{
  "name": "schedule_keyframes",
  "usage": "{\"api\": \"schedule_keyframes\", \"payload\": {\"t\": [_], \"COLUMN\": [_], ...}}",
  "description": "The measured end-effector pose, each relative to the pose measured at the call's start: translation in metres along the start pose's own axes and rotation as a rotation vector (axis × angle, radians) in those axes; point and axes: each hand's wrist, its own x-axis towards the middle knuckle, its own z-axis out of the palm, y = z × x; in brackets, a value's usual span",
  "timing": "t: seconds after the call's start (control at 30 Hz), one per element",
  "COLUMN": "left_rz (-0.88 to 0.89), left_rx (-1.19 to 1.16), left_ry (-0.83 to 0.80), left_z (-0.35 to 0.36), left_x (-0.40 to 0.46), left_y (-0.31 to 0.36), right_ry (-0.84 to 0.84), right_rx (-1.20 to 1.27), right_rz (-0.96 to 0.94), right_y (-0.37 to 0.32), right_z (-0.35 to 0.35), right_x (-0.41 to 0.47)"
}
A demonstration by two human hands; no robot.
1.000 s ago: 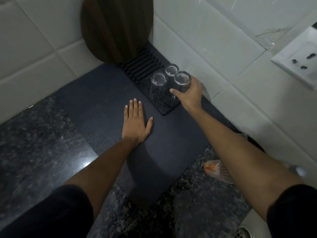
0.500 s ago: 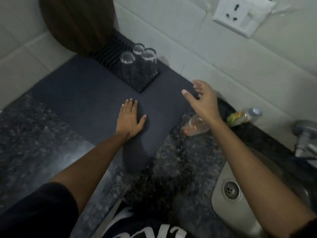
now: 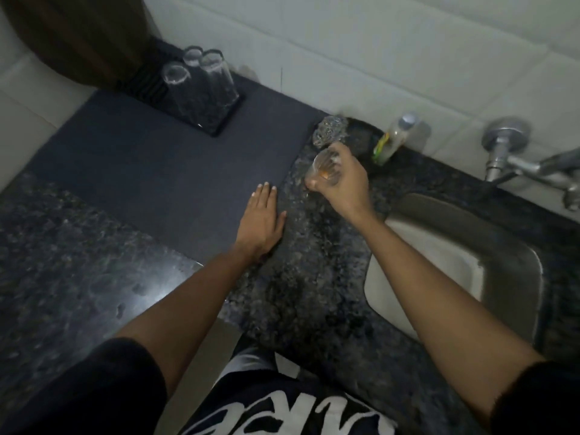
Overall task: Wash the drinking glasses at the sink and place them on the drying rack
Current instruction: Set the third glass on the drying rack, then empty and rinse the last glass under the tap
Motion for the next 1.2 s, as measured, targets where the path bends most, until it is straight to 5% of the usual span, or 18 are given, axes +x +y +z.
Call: {"api": "schedule_keyframes", "payload": {"t": [0.43, 0.8, 1.2], "left_rz": [0.365, 0.271, 0.111], "left_rx": [-0.196, -0.423, -0.416], "left_ry": [0.147, -0.057, -0.056], "left_z": [-0.006, -0.013, 0.005], "left_x": [0.026, 0.079, 0.124], "left_y": [0.238, 0.36, 0.397], "right_ry": [0.382, 0.611, 0.624], "right_rx": [0.002, -0.035, 0.03], "right_rz": [0.157, 0.395, 0.255], "right_y": [0.094, 0.119, 0.107], "right_z": [-0.168, -0.254, -0.278], "right_x": [-0.149, -0.166, -0.156]}}
